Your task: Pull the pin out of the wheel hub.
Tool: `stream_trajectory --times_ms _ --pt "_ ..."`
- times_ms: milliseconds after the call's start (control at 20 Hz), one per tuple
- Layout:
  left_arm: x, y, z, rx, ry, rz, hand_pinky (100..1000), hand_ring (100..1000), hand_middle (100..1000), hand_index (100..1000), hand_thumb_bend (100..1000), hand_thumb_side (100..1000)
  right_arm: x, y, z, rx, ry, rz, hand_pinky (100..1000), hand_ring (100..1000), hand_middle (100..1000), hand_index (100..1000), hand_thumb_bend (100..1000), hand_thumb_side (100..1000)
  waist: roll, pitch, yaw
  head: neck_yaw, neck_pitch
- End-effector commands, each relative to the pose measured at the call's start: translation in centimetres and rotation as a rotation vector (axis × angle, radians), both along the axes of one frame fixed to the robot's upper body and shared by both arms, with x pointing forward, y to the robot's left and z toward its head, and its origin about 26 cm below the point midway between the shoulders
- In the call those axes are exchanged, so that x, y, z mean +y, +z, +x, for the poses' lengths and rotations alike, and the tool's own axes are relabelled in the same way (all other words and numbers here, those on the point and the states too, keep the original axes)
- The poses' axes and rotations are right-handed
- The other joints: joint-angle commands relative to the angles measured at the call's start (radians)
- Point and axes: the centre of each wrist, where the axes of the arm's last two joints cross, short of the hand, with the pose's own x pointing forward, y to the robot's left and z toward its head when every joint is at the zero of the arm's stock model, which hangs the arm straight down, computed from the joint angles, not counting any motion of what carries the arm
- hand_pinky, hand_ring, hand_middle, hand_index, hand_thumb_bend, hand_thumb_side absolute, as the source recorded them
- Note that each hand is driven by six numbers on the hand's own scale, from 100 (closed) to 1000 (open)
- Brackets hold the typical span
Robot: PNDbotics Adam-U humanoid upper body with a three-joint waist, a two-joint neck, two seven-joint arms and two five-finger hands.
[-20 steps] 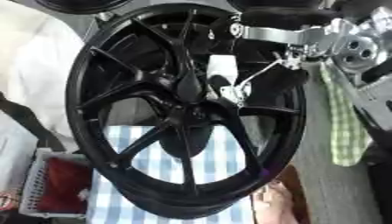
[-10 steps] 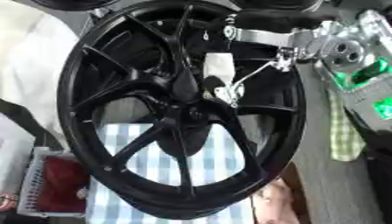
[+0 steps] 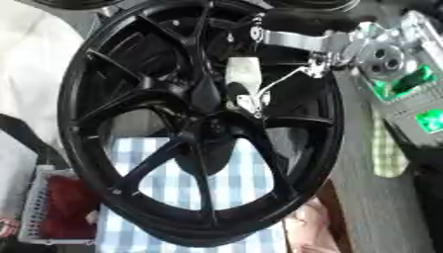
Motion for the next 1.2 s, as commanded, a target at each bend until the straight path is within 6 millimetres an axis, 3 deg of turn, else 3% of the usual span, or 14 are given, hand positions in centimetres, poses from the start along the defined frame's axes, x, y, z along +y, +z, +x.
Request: stream_trajectory --times_ms 50,800,1200 --pt "-0.22 0.74 -0.09 -0.026 -0.009 0.006 835 714 659 780 209 724 -0.34 0.64 -0.21 -0.027 -0.01 -0.01 928 914 807 916 100 383 0.005 -0.012 -0.002 0.003 -0.011" --pt "-0.55 0.82 0.02 -0.028 -0.018 -0.004 837 709 657 777 200 738 -0.67 0.52 -0.15 -0.038 -0.048 -0.028 935 923 812 928 100 378 0.01 0.009 0.001 0.011 -0.036" --pt "-0.78 0.81 0.05 -0.019 -0.027 -0.001 839 708 657 775 192 747 -0.79 1.19 -0.17 -0.083 -0.075 0.051 930 912 787 918 100 342 0.01 0.015 0.007 0.003 -0.045"
